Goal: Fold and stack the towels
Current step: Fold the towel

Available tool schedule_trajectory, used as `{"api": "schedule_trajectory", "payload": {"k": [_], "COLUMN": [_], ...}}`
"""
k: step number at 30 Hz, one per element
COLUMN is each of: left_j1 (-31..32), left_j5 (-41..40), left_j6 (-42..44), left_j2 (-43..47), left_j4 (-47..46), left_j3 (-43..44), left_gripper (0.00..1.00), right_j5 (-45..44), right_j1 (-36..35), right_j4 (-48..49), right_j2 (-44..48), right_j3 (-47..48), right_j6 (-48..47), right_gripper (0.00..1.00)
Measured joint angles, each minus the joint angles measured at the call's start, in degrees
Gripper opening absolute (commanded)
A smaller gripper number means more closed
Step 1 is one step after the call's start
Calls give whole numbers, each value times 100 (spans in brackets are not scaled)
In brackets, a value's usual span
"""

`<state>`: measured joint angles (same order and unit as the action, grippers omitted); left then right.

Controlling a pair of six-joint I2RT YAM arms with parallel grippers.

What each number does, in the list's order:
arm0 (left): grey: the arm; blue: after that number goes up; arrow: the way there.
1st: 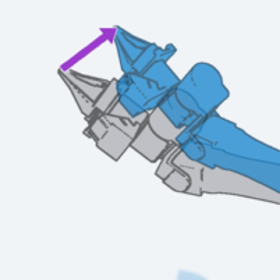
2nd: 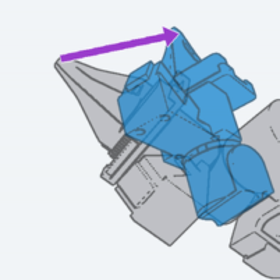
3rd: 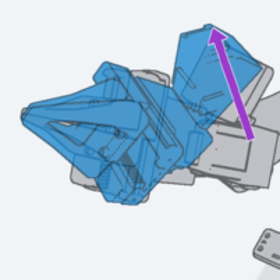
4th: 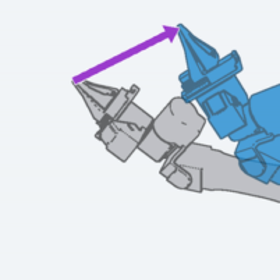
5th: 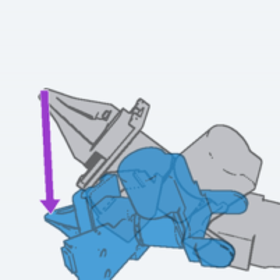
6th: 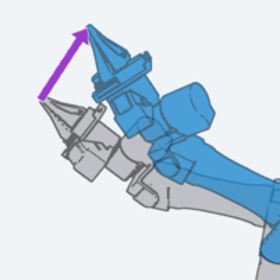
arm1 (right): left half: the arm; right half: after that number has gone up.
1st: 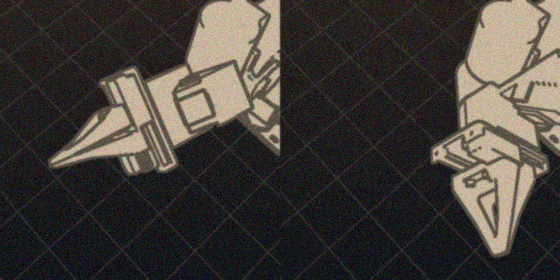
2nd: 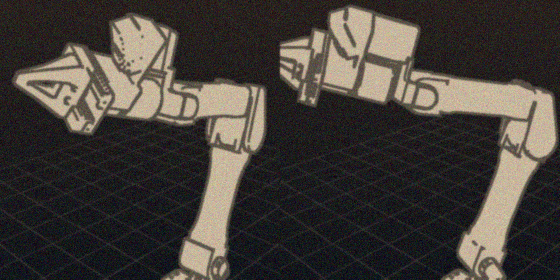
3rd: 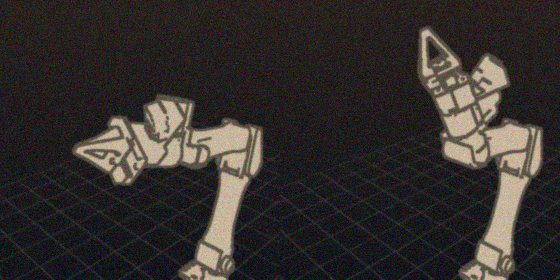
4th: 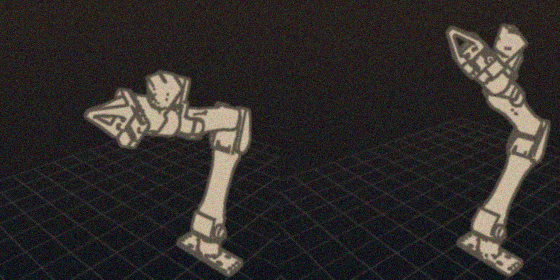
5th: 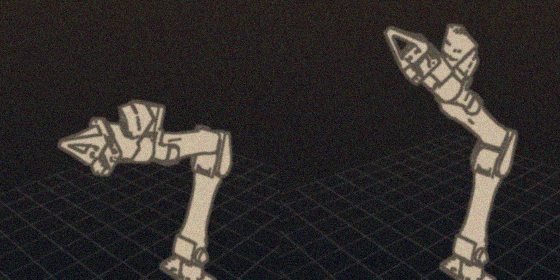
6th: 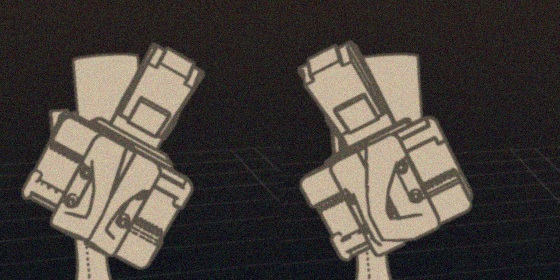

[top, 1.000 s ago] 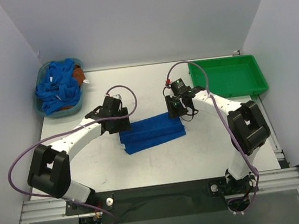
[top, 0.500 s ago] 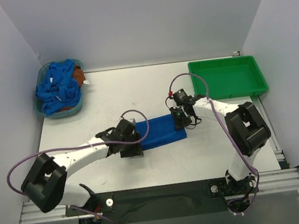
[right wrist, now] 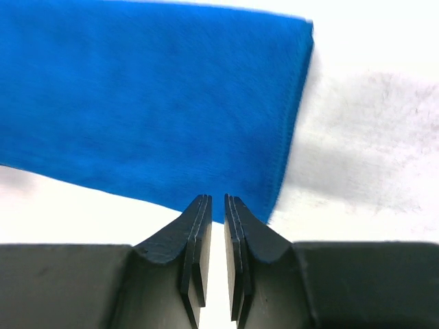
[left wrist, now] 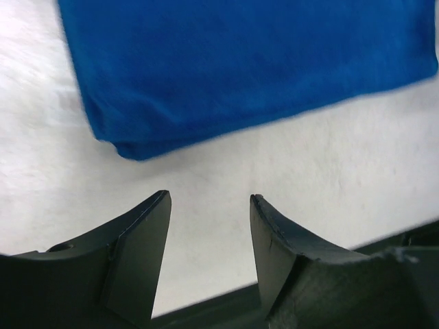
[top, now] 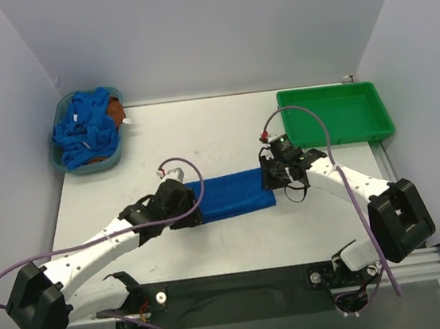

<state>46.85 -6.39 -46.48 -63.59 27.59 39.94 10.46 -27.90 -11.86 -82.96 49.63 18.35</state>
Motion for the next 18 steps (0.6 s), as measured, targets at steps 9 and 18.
{"api": "schedule_trajectory", "payload": {"k": [9,18], "left_j1": [-872,-885], "left_j5": [-557,-334], "left_j6": [11,-911], "left_j2": [-1123,-933], "left_j4": [-673,-1506], "left_j3": [330,-935], "left_gripper": [54,39], "right_j5": [275,590], "right_j1": [-26,452], "right_j4": [892,1353], "right_j2": [44,-105], "right_j3": [-216,-1296], "right_j6": [675,1425], "right_gripper": [15,14]}}
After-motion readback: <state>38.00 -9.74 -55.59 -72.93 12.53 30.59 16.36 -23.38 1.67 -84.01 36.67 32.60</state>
